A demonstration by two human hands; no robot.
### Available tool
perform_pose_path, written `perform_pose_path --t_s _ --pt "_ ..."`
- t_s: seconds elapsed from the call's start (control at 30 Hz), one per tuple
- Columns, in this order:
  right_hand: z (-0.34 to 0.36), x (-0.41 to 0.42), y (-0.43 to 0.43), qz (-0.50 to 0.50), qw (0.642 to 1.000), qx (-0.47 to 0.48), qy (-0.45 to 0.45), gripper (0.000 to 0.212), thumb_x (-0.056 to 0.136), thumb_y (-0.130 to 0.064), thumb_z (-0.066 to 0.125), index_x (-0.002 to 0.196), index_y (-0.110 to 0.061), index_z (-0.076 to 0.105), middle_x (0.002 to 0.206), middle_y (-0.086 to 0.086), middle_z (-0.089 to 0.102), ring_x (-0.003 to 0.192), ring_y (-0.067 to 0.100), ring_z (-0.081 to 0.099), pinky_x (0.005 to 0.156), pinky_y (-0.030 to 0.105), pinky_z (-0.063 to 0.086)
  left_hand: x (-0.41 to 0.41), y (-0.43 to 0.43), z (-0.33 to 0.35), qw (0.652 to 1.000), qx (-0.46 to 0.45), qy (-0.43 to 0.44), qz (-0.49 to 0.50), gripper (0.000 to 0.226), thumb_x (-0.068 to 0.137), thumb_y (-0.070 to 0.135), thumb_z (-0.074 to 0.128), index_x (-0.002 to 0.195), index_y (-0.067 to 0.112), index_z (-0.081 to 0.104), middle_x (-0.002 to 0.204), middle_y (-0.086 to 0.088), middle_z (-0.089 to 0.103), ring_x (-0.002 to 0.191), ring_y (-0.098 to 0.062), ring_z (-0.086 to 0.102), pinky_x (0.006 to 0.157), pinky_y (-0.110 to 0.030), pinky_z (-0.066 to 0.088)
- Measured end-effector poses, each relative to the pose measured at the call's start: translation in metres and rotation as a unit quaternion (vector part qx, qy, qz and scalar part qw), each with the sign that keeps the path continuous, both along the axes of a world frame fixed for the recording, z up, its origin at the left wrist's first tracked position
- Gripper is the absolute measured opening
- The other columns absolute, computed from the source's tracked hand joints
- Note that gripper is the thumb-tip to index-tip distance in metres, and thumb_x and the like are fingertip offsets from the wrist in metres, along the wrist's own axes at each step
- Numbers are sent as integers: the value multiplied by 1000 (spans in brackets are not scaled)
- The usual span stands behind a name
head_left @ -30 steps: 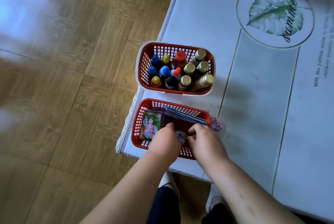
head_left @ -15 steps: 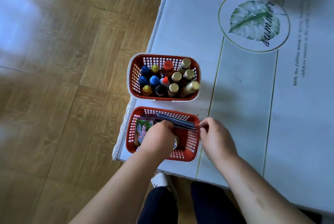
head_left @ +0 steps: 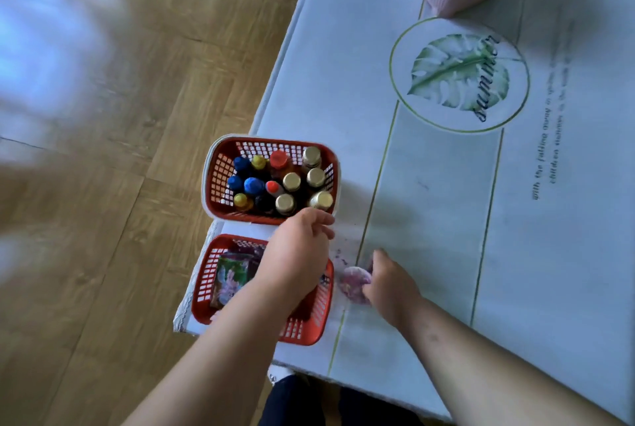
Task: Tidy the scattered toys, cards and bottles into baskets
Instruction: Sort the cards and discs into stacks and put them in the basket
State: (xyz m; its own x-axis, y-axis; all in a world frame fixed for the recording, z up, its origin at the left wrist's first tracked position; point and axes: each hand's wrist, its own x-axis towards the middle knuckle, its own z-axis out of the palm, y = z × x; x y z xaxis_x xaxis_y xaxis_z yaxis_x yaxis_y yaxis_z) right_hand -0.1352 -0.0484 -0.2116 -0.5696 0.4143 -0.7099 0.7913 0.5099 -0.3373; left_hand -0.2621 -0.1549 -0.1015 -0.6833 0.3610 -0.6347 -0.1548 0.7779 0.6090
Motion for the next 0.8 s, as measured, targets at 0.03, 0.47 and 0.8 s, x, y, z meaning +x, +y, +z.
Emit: perform_pose_path --t_s 0.03,0.47,0.8 --pt "8 -3 16 -48 999 -20 15 27 83 -20 65 92 -13 41 86 4 55 83 27 56 66 29 35 -2 14 4 1000 11 6 7 33 89 4 43 105 24 63 94 11 69 92 -12 64 85 -34 54" --pt "84 -133 219 -463 824 -155 287 2 88 -14 66 89 -16 65 80 1 69 70 11 63 54 23 46 -91 153 22 991 34 105 -74 35 90 14 50 122 28 60 117 3 62 99 -24 62 77 -28 46" --pt "90 -242 296 -617 635 -198 421 15 84 -8 70 72 -8 61 44 -2 61 37 7 57 38 16 44 -162 187 -5 988 40 117 -94 31 92 19 49 119 29 59 120 6 59 93 -22 62 77 -32 52"
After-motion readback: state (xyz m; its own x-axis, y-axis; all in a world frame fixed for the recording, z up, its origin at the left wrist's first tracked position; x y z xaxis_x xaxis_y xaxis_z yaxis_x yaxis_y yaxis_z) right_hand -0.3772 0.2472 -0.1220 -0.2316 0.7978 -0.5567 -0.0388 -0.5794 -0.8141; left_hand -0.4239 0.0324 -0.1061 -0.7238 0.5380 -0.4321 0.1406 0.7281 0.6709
